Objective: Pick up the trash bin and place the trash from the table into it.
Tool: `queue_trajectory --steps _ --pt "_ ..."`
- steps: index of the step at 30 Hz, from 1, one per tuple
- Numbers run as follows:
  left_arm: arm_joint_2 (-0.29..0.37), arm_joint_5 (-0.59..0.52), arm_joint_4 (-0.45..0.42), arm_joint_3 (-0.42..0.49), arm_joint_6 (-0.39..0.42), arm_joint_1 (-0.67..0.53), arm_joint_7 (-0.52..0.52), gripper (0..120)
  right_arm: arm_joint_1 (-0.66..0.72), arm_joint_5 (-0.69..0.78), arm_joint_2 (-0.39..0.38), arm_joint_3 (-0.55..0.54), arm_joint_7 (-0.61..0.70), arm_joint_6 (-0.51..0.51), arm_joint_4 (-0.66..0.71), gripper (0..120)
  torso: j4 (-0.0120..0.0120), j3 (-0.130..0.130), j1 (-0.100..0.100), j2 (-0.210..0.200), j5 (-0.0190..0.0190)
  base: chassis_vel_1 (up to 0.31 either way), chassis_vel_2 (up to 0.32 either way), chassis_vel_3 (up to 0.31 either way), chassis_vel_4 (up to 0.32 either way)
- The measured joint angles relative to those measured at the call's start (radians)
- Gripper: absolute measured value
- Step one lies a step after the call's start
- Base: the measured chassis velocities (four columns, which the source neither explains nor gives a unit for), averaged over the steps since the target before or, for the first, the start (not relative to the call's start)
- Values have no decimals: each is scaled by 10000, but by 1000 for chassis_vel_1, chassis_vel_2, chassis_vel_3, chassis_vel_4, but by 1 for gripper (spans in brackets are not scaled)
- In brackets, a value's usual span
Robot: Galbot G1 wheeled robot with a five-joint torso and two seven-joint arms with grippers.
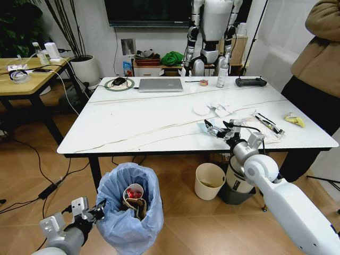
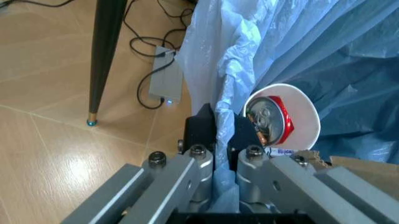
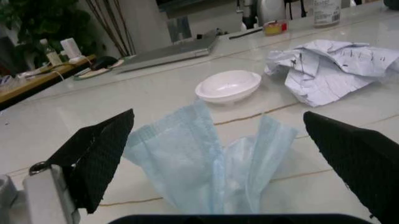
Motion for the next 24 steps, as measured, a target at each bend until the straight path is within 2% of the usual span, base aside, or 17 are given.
queue_trajectory --steps 14,16,18,20,21,22,24 --pt "68 -38 -11 -6 7 -36 -13 0 136 -156 15 -567 -165 48 -405 99 0 0 0 0 0 0 0 0 0" --pt "79 -52 -26 -17 7 -36 -13 0 153 -183 22 -583 -193 74 -468 94 0 0 0 0 1 0 0 0 0" --pt "103 -81 -44 -39 7 -43 -13 0 171 -200 29 -592 -222 152 -532 84 0 0 0 0 1 0 0 0 0" --pt "106 -83 -44 -39 7 -45 -13 0 170 -200 29 -592 -222 157 -532 82 0 0 0 0 1 0 0 0 0" --pt "110 -87 -44 -39 6 -51 -14 0 169 -200 30 -592 -222 163 -531 79 0 0 0 0 1 0 0 0 0" --pt "113 -88 -44 -38 7 -58 -14 0 164 -200 29 -592 -223 165 -524 70 0 0 0 0 0 0 0 0 0" --pt "116 -90 -42 -28 7 -89 -14 0 141 -199 25 -586 -223 165 -488 66 0 0 0 0 1 0 0 0 0"
